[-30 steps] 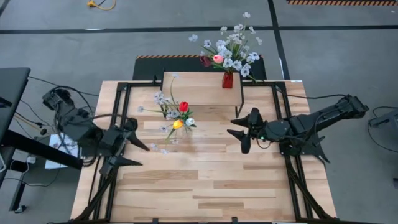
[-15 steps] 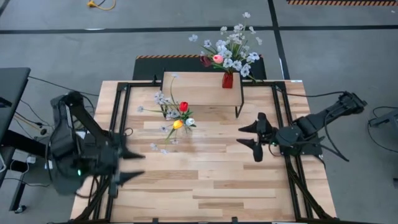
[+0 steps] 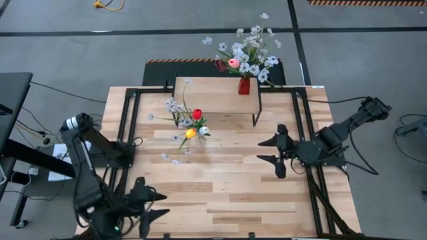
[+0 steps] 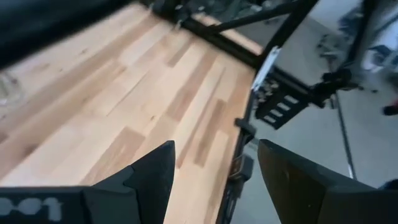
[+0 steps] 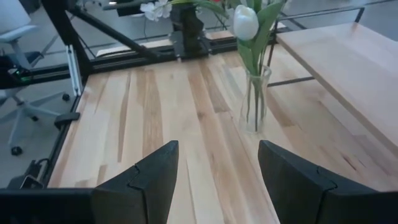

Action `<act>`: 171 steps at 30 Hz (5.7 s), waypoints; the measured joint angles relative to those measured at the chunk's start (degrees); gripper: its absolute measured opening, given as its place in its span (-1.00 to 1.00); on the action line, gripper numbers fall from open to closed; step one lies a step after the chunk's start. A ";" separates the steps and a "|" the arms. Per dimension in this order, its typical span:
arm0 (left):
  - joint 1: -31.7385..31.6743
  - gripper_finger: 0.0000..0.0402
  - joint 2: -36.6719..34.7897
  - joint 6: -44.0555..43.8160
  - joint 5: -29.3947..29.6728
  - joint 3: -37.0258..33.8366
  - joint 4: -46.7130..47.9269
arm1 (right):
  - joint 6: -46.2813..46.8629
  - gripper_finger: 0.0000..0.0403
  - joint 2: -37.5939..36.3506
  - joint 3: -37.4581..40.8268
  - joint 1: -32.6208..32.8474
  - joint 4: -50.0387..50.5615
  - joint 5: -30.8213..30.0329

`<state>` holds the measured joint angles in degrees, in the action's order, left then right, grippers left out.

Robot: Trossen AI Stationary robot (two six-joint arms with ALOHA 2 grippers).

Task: Pick and place flowers into a vace then onto a shelf
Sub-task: Put the transparent vase with flowers on the shelf

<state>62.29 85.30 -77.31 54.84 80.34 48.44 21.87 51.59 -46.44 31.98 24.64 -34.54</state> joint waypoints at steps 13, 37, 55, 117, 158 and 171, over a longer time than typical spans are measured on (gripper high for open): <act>-4.07 0.09 12.33 -16.81 0.29 0.00 14.71 | 0.02 0.06 0.00 0.00 2.56 0.39 0.00; -15.31 0.09 30.23 -39.48 -1.96 0.02 6.92 | 0.18 0.06 0.02 0.00 2.89 0.15 -0.02; -17.02 0.09 33.72 -43.10 12.10 -6.84 9.19 | 0.21 0.06 0.04 0.00 2.87 -0.01 -0.14; -37.99 0.09 33.70 -11.21 12.76 -11.04 -2.45 | 0.62 0.06 0.02 0.00 1.62 5.75 -1.57; -34.33 0.10 33.83 -9.11 16.95 -11.02 -7.95 | 1.25 -0.04 0.00 0.00 1.62 4.00 -0.96; -35.39 0.13 33.72 -8.98 20.47 -9.46 -5.24 | 1.68 -0.04 0.00 0.00 1.62 3.19 -0.92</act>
<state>26.90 119.02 -86.28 75.30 70.87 43.20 23.55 51.59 -46.44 33.61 27.83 -35.46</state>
